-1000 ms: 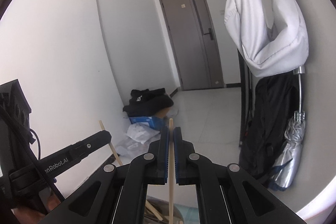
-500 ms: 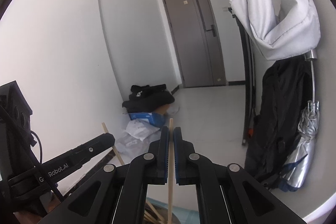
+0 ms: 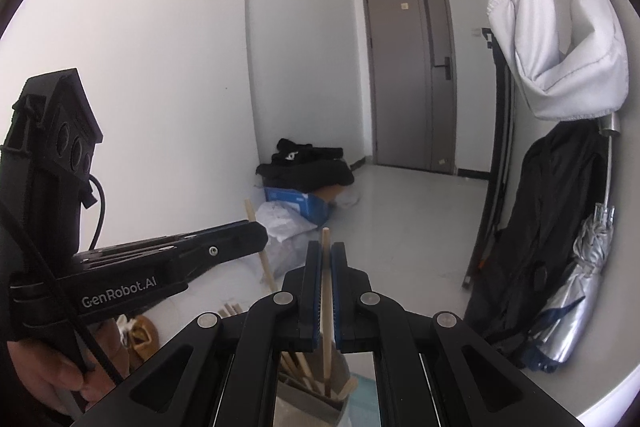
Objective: Organize utensils
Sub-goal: 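Open both grippers to drop the chopsticks into the holder and withdraw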
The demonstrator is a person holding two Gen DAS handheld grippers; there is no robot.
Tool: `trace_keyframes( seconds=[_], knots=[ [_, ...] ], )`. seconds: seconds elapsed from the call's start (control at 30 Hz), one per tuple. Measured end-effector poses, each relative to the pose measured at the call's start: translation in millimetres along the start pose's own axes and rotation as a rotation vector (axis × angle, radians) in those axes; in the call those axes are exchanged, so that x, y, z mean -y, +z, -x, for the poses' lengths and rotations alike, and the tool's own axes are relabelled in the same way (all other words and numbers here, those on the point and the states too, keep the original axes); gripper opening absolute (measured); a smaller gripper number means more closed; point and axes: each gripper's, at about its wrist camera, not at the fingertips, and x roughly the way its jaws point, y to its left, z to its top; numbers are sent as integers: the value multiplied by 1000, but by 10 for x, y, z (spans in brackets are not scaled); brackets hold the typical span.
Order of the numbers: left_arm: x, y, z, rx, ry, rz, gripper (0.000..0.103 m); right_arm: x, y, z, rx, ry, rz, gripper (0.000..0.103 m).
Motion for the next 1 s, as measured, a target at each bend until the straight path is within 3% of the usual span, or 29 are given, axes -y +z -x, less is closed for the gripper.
trace_keyframes(
  seconds=[0.1, 0.27, 0.37, 0.47, 0.63, 0.73, 0.8, 1.0],
  knots=[
    [-20, -44, -24, -33, -9, 12, 2, 9, -96, -70, -49, 2, -1, 4],
    [-35, -92, -44, -93, 37, 6, 2, 47, -220, -116, -131, 18, -29, 7],
    [-86, -91, -15, -124, 65, 40, 10, 59, -283, -56, -149, 20, -50, 8],
    [-108, -66, 106, -113, 77, 77, 23, 68, -297, 46, -153, 7, -69, 14],
    [3, -20, 369, -57, 134, 68, 59, 42, -313, 343, -128, -18, -94, 19],
    [45, -10, 513, -34, 158, 72, 73, 1, -293, 529, -111, -30, -101, 27],
    [84, -13, 612, -24, 186, 73, 82, -29, -280, 654, -95, -38, -106, 36],
    [267, -74, 940, 2, 246, 36, 92, -174, -285, 1077, -37, -54, -130, 57]
  ],
)
